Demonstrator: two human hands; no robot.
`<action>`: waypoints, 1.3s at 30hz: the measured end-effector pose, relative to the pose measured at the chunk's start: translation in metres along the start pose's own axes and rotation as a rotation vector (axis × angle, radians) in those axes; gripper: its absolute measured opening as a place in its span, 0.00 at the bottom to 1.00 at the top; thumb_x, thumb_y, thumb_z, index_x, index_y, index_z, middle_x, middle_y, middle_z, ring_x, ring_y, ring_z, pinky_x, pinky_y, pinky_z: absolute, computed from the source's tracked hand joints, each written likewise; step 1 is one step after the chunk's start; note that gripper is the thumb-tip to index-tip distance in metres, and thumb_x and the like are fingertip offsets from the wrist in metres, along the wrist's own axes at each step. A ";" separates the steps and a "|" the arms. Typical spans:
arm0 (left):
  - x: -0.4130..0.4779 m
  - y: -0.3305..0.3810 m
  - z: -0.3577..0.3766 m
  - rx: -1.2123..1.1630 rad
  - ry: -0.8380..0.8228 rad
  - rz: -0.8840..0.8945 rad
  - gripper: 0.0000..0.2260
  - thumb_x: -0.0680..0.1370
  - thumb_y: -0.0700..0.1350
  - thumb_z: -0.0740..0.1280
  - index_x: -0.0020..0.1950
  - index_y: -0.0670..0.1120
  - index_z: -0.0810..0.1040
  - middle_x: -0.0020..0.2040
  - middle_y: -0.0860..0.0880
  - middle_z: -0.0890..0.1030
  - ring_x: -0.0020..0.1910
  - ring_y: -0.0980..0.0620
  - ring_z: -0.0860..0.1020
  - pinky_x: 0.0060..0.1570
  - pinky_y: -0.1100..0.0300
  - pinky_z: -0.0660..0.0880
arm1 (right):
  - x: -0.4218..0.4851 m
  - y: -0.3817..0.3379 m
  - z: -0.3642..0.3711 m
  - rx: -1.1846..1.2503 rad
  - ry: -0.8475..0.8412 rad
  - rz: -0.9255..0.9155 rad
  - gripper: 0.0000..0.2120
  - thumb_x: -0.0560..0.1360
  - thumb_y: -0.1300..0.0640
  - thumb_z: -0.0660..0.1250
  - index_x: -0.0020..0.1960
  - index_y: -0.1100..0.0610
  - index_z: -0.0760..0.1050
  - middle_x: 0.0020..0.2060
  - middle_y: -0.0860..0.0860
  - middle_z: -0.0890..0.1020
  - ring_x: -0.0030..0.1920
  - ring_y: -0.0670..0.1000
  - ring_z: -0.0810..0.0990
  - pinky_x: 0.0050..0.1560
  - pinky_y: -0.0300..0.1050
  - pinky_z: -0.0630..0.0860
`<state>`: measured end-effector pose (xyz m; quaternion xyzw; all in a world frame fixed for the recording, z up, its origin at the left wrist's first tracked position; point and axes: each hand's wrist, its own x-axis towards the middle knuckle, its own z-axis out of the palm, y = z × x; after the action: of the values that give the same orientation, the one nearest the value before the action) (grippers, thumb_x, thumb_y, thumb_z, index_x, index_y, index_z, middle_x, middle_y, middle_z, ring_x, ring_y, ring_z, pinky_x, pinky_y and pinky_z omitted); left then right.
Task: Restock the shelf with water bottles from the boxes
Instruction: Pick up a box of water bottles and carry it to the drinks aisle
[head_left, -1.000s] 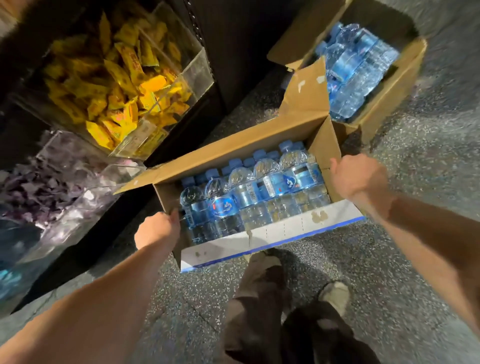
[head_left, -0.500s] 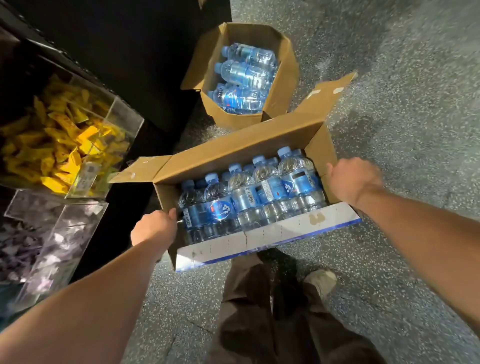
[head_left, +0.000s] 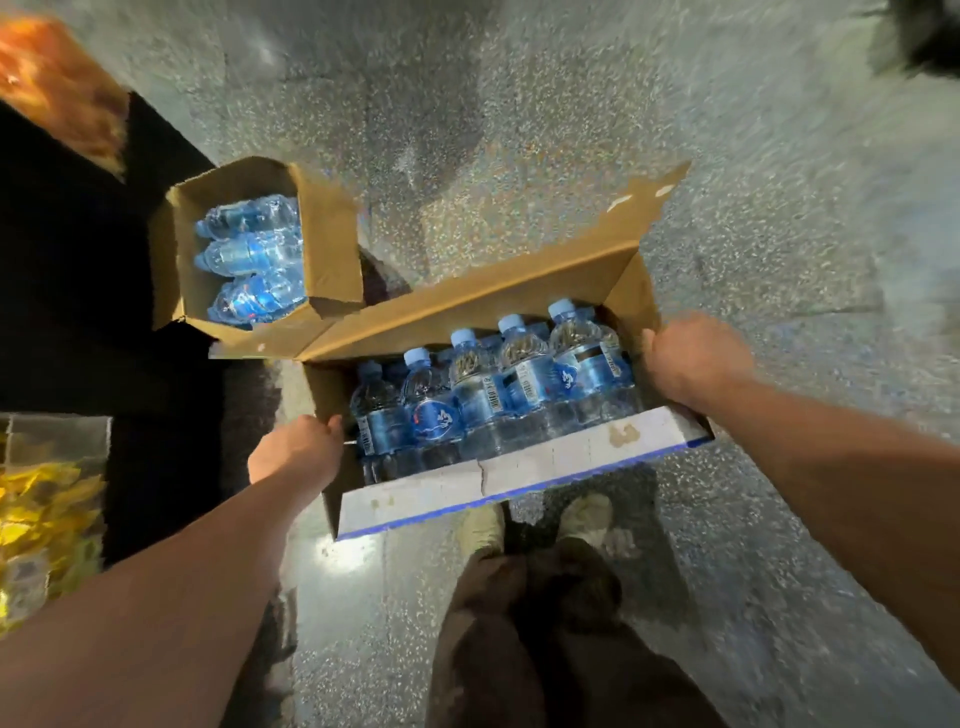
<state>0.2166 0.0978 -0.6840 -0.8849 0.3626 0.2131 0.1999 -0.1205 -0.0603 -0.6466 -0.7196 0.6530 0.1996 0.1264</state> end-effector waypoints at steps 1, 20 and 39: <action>0.002 0.015 -0.007 0.033 0.008 0.028 0.23 0.81 0.57 0.53 0.57 0.41 0.79 0.55 0.40 0.80 0.54 0.39 0.79 0.51 0.53 0.74 | -0.003 0.013 0.000 0.001 0.006 0.033 0.21 0.83 0.50 0.52 0.57 0.65 0.76 0.54 0.63 0.79 0.54 0.63 0.78 0.50 0.51 0.74; -0.072 0.338 -0.079 0.365 0.123 0.600 0.22 0.82 0.57 0.53 0.50 0.42 0.78 0.41 0.44 0.76 0.40 0.44 0.75 0.40 0.57 0.71 | -0.064 0.295 0.045 0.295 -0.032 0.558 0.22 0.83 0.50 0.51 0.51 0.63 0.79 0.47 0.60 0.82 0.49 0.61 0.82 0.41 0.46 0.70; -0.182 0.699 -0.081 0.581 0.187 1.090 0.24 0.81 0.59 0.53 0.57 0.44 0.79 0.52 0.39 0.80 0.52 0.39 0.78 0.45 0.53 0.72 | -0.087 0.527 0.043 0.520 -0.140 0.958 0.15 0.81 0.59 0.53 0.60 0.60 0.76 0.53 0.59 0.80 0.53 0.61 0.80 0.51 0.53 0.79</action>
<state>-0.3906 -0.3018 -0.6614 -0.4972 0.8211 0.0988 0.2624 -0.6537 -0.0248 -0.6036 -0.2718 0.9254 0.1145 0.2381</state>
